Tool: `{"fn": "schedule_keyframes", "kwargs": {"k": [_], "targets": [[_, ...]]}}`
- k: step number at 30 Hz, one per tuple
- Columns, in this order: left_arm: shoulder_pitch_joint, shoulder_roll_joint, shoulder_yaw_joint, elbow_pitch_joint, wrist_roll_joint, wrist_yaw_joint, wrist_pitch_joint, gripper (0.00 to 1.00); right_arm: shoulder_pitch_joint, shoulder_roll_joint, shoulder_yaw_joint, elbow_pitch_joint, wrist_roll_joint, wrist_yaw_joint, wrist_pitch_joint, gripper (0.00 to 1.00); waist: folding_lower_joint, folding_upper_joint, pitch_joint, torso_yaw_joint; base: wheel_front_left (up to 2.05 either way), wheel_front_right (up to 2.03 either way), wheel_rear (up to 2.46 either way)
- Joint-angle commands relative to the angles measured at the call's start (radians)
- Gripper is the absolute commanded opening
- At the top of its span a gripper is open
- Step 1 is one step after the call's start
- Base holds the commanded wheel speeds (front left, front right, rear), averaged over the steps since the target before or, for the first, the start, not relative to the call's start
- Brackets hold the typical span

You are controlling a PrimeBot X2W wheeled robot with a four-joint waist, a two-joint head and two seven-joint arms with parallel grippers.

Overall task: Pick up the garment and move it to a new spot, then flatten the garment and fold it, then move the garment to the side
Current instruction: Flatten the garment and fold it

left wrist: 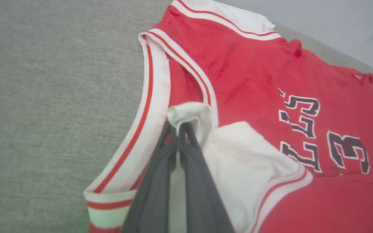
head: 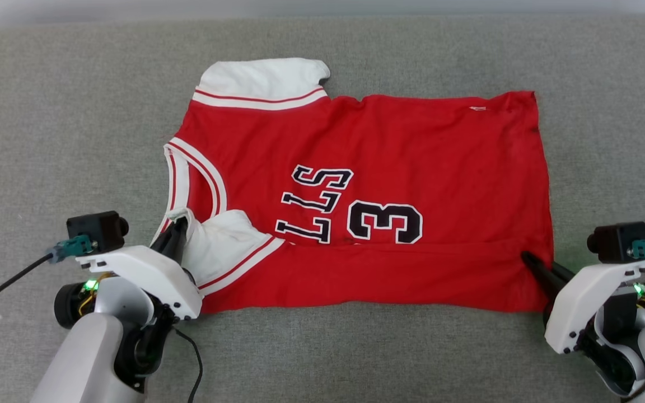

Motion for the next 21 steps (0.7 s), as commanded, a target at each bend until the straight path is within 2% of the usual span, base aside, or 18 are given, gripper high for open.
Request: {"fn": "schedule_keyframes", "kwargs": {"k": [1,2,3,4,5,12,21], "targets": [[-0.021,-0.009,-0.006,0.024,-0.009,-0.011,0.010,0.00,-0.017,-0.008,0.011,0.022,-0.004,-0.001,-0.009,0.00,-0.0002,-0.0001,0.017,0.003,0.00,0.00,0.00],[-0.031,-0.013,-0.012,0.049,-0.013,-0.019,0.018,0.04,-0.022,-0.009,0.019,0.036,-0.005,-0.001,-0.017,0.31,-0.0002,-0.0001,0.019,0.005,0.00,0.00,0.00],[-0.042,-0.016,-0.016,0.070,-0.019,-0.026,0.024,0.38,-0.025,-0.008,0.029,0.050,0.000,-0.001,-0.024,0.65,-0.0002,-0.0001,0.020,0.006,0.00,0.00,0.00],[-0.052,-0.014,-0.018,0.088,-0.019,-0.030,0.026,0.85,-0.030,-0.010,0.036,0.060,0.005,-0.001,-0.030,1.00,-0.0002,-0.0001,0.021,0.006,0.00,0.00,0.00],[-0.060,-0.019,-0.017,0.102,-0.022,-0.035,0.019,1.00,-0.034,-0.012,0.043,0.070,0.007,-0.001,-0.038,1.00,-0.0002,-0.0001,0.022,0.007,0.00,0.00,0.00],[-0.069,-0.003,0.000,0.161,-0.037,-0.052,0.002,1.00,-0.037,-0.027,0.055,0.032,0.015,-0.001,-0.164,1.00,-0.0002,-0.0001,-0.016,0.003,0.00,0.00,0.00],[-0.005,0.086,0.012,0.061,-0.035,-0.028,0.079,1.00,0.030,0.005,-0.037,-0.093,-0.049,-0.001,-0.293,1.00,-0.0002,-0.0001,-0.114,-0.018,0.00,0.00,0.00]]}}
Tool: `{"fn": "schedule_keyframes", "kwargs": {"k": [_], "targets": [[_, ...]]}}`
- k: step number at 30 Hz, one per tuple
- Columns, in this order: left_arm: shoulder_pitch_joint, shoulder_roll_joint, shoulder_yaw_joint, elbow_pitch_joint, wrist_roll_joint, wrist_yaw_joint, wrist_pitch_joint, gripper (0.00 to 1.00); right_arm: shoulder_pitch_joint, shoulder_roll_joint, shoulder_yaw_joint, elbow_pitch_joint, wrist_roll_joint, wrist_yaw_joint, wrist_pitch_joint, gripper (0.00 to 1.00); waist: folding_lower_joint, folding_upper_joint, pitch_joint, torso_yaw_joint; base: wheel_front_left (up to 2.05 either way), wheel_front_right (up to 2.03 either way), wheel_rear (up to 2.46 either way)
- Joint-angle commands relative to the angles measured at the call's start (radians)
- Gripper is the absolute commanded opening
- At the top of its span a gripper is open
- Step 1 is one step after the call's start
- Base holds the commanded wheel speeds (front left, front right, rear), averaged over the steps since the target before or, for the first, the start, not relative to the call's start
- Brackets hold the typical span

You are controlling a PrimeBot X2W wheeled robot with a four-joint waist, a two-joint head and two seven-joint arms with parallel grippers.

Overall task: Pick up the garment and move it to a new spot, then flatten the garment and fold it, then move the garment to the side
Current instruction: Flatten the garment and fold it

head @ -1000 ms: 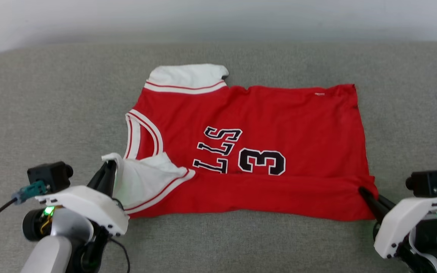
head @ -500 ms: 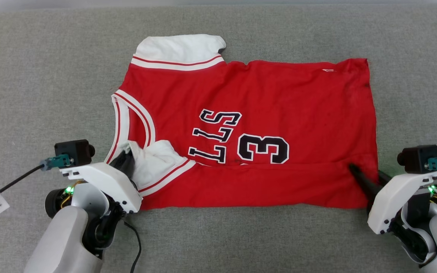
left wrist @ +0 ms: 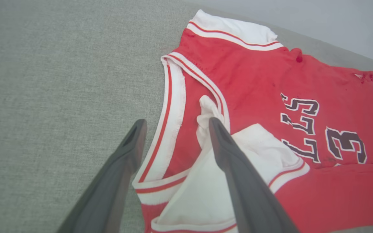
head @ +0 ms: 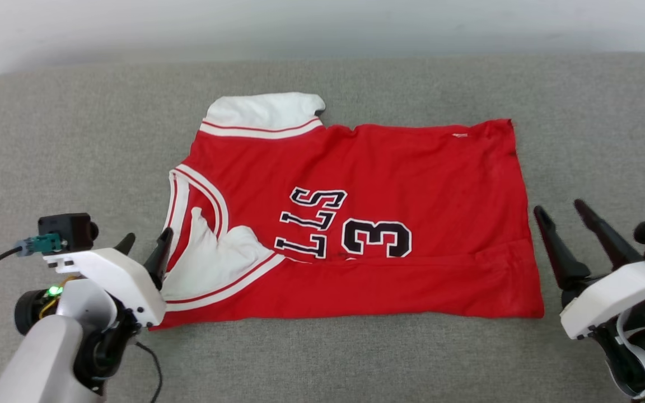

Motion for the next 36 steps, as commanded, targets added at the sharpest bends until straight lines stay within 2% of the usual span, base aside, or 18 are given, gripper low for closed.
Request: {"fn": "schedule_keyframes", "kwargs": {"k": [1,9,12,13,17,23,24,25,26,31,36], "targets": [[0.009,0.007,0.004,-0.005,0.003,0.004,0.004,1.00,0.013,0.006,-0.007,-0.006,-0.003,-0.001,-0.005,1.00,-0.0001,-0.0001,-0.024,-0.010,0.00,0.00,0.00],[0.096,0.140,-0.017,-0.173,-0.024,0.045,0.254,1.00,0.093,0.089,-0.124,-0.188,-0.131,-0.001,-0.023,1.00,-0.0001,-0.0001,-0.064,-0.034,0.00,0.00,0.00],[0.138,0.177,-0.019,-0.218,-0.048,0.072,0.347,1.00,0.115,0.120,-0.146,-0.247,-0.161,-0.001,-0.012,1.00,-0.0001,-0.0001,-0.056,-0.049,0.00,0.00,0.00],[0.176,0.187,-0.019,-0.238,-0.076,0.099,0.407,1.00,0.133,0.144,-0.151,-0.291,-0.178,-0.001,-0.007,1.00,-0.0001,-0.0001,-0.037,-0.065,0.00,0.00,0.00],[0.190,0.180,-0.010,-0.213,-0.107,0.126,0.445,1.00,0.119,0.165,-0.138,-0.335,-0.189,-0.001,-0.025,1.00,-0.0001,-0.0001,0.027,-0.096,0.00,0.00,0.00],[0.174,0.130,-0.042,-0.127,-0.149,0.099,0.481,1.00,0.108,0.162,-0.139,-0.339,-0.192,-0.001,-0.035,1.00,-0.0001,-0.0001,0.058,-0.112,0.00,0.00,0.00],[0.173,0.120,-0.047,-0.122,-0.159,0.092,0.486,0.47,0.109,0.160,-0.142,-0.337,-0.193,-0.001,-0.030,1.00,-0.0001,-0.0001,0.059,-0.112,0.00,0.00,0.00],[0.171,0.111,-0.052,-0.117,-0.167,0.086,0.490,0.16,0.110,0.158,-0.144,-0.336,-0.192,-0.001,-0.028,1.00,-0.0001,-0.0001,0.057,-0.112,0.00,0.00,0.00],[0.170,0.106,-0.057,-0.112,-0.170,0.079,0.492,0.00,0.115,0.156,-0.148,-0.332,-0.187,-0.001,-0.018,1.00,-0.0001,-0.0001,0.054,-0.111,0.00,0.00,0.00],[0.157,0.122,-0.035,-0.124,-0.155,0.063,0.434,0.00,0.124,0.136,-0.177,-0.308,-0.144,-0.001,0.039,1.00,-0.0001,-0.0001,0.037,-0.099,0.00,0.00,0.00],[0.138,0.149,-0.001,-0.197,-0.117,0.066,0.360,0.00,0.135,0.087,-0.196,-0.253,-0.076,-0.001,0.202,1.00,-0.0001,-0.0001,0.027,-0.075,0.00,0.00,0.00]]}}
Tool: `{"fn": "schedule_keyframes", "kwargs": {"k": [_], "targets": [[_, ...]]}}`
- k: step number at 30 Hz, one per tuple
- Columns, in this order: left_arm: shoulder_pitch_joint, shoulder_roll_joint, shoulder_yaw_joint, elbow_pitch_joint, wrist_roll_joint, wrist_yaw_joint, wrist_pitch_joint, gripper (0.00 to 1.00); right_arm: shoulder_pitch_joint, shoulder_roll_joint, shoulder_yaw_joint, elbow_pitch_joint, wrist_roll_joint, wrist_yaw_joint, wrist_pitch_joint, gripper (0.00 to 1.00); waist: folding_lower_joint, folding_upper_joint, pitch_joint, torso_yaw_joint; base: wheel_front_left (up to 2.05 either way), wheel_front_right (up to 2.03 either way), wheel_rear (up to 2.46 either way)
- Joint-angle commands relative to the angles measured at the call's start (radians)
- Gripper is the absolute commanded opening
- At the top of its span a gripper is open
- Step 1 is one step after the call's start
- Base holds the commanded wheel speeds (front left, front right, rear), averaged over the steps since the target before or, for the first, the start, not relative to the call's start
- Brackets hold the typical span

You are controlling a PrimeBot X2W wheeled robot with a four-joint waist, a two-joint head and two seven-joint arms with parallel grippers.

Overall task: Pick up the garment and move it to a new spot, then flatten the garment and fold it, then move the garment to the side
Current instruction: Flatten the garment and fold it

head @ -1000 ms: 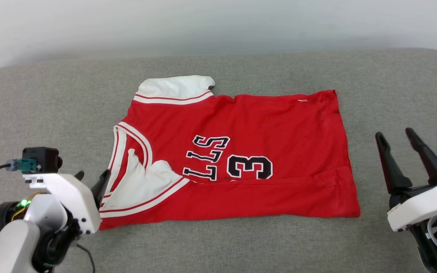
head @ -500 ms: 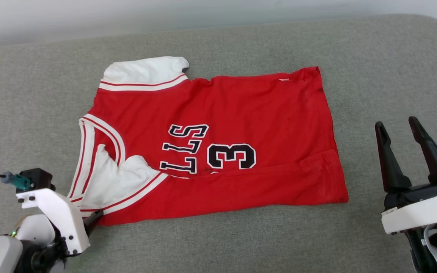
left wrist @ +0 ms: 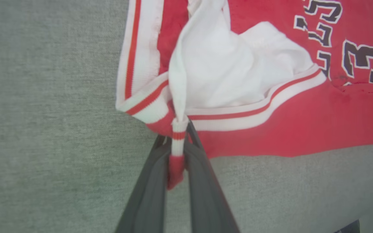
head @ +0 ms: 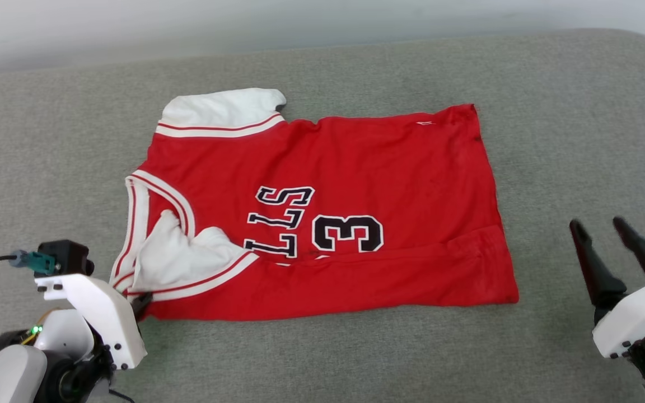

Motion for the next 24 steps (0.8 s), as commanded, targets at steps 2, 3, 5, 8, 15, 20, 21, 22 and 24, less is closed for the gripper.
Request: {"fn": "schedule_keyframes", "kwargs": {"k": [2,3,5,8,15,20,21,22,24], "targets": [[-0.007,0.014,0.008,-0.057,0.027,0.010,-0.029,0.00,0.012,-0.038,0.001,0.036,0.038,-0.001,0.135,1.00,0.0001,0.0000,-0.001,0.022,0.00,0.00,0.00],[-0.008,0.013,0.008,-0.078,0.034,0.014,-0.037,0.00,0.016,-0.046,0.005,0.047,0.054,-0.001,0.184,1.00,0.0001,0.0000,0.002,0.030,0.00,0.00,0.00],[-0.012,0.014,0.004,-0.118,0.051,0.022,-0.046,0.00,0.016,-0.064,0.013,0.064,0.072,-0.001,0.276,1.00,0.0001,0.0000,0.009,0.045,0.00,0.00,0.00],[-0.017,0.011,-0.008,-0.169,0.069,0.028,-0.052,0.00,0.002,-0.073,0.036,0.086,0.102,-0.001,0.373,1.00,0.0001,0.0000,0.028,0.064,0.00,0.00,0.00],[-0.039,-0.009,-0.040,-0.218,0.093,0.033,-0.057,0.00,-0.062,-0.057,0.093,0.196,0.136,-0.001,0.437,1.00,0.0001,0.0000,0.082,0.101,0.00,0.00,0.00],[-0.026,-0.025,-0.046,-0.206,0.090,0.033,-0.074,0.00,-0.081,-0.036,0.163,0.288,0.167,0.000,0.455,0.51,0.0001,0.0000,0.093,0.108,0.00,0.00,0.00],[-0.022,-0.026,-0.046,-0.203,0.088,0.032,-0.077,0.00,-0.084,-0.037,0.171,0.297,0.171,0.001,0.454,0.18,0.0001,0.0000,0.091,0.108,0.00,0.00,0.00],[-0.018,-0.029,-0.046,-0.200,0.083,0.030,-0.081,0.00,-0.088,-0.039,0.176,0.301,0.173,0.001,0.449,0.00,0.0001,0.0000,0.089,0.107,0.00,0.00,0.00],[-0.002,-0.035,-0.050,-0.194,0.066,0.025,-0.071,0.00,-0.096,-0.049,0.178,0.301,0.170,0.001,0.439,0.00,0.0001,0.0000,0.079,0.104,0.00,0.00,0.00]]}}
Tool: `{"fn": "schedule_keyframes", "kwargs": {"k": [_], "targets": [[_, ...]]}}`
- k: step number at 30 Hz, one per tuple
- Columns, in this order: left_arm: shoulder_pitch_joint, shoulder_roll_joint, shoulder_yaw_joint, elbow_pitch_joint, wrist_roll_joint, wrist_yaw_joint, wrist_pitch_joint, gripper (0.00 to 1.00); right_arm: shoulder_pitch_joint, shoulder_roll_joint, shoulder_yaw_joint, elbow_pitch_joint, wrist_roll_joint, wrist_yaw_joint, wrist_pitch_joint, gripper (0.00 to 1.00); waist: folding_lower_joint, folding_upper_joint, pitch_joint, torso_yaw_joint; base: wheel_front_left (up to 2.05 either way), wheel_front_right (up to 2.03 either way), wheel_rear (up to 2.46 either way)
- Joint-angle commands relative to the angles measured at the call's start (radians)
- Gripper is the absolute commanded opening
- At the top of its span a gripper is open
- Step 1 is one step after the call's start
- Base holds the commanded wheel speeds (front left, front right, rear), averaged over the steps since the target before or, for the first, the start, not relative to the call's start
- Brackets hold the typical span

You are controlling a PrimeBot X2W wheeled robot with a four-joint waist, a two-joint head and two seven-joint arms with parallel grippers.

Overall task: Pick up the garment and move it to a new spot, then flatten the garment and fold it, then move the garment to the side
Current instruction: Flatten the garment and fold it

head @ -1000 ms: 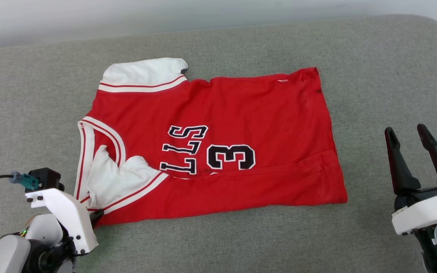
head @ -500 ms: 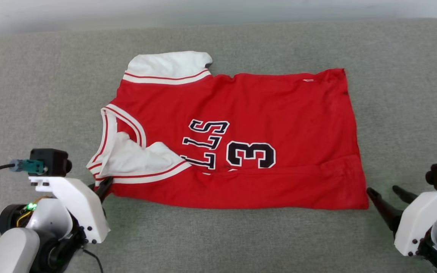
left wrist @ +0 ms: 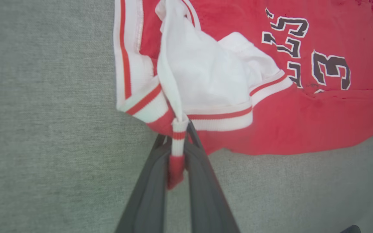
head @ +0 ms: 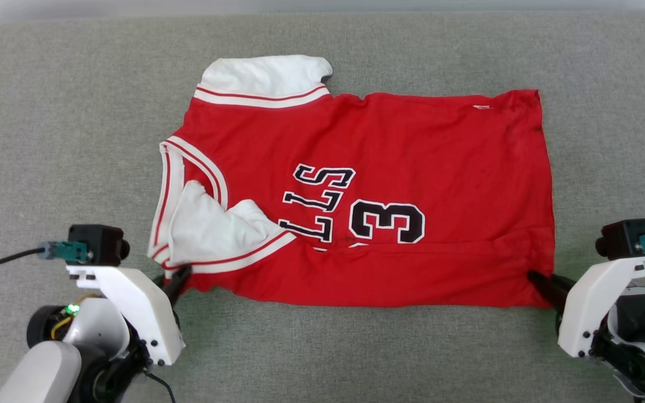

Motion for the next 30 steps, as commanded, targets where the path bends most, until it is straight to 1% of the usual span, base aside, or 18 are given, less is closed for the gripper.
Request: {"fn": "schedule_keyframes", "kwargs": {"k": [1,7,14,19,24,28,29,30], "targets": [[0.021,-0.009,-0.006,0.001,-0.025,-0.011,0.010,0.00,0.012,0.017,0.033,0.030,0.003,0.002,-0.001,0.00,0.0000,-0.0001,-0.015,-0.005,0.00,0.00,0.00],[0.036,-0.009,0.010,-0.009,-0.027,-0.011,-0.019,0.00,-0.002,-0.018,0.030,-0.017,-0.008,0.001,-0.027,0.00,0.0000,-0.0001,-0.066,-0.011,0.00,0.00,0.00],[0.102,-0.008,0.027,-0.022,-0.024,0.018,-0.052,0.00,0.022,-0.024,0.054,-0.056,-0.026,0.001,-0.031,0.00,0.0000,-0.0001,-0.149,-0.027,0.00,0.00,0.00],[0.206,-0.008,0.038,-0.053,-0.028,0.052,-0.072,0.00,0.077,-0.022,0.056,-0.094,-0.024,0.001,-0.015,0.00,0.0000,-0.0001,-0.214,-0.030,0.00,0.00,0.00],[0.307,-0.001,0.046,-0.076,-0.045,0.080,-0.070,0.00,0.148,-0.024,0.031,-0.130,-0.024,0.001,0.016,0.00,0.0000,-0.0001,-0.262,-0.027,0.00,0.00,0.00],[0.342,-0.016,0.027,-0.055,-0.062,0.074,-0.062,0.00,0.203,-0.010,0.009,-0.125,-0.031,0.001,0.041,0.00,0.0000,-0.0001,-0.280,-0.021,0.00,0.00,0.00],[0.340,-0.028,0.023,-0.043,-0.064,0.073,-0.068,0.00,0.215,-0.004,0.006,-0.120,-0.032,0.001,0.045,0.00,0.0000,-0.0001,-0.282,-0.020,0.00,0.00,0.00],[0.334,-0.039,0.015,-0.029,-0.069,0.066,-0.071,0.08,0.227,0.002,0.001,-0.111,-0.033,0.001,0.046,0.29,0.0000,-0.0001,-0.283,-0.019,0.00,0.00,0.00]]}}
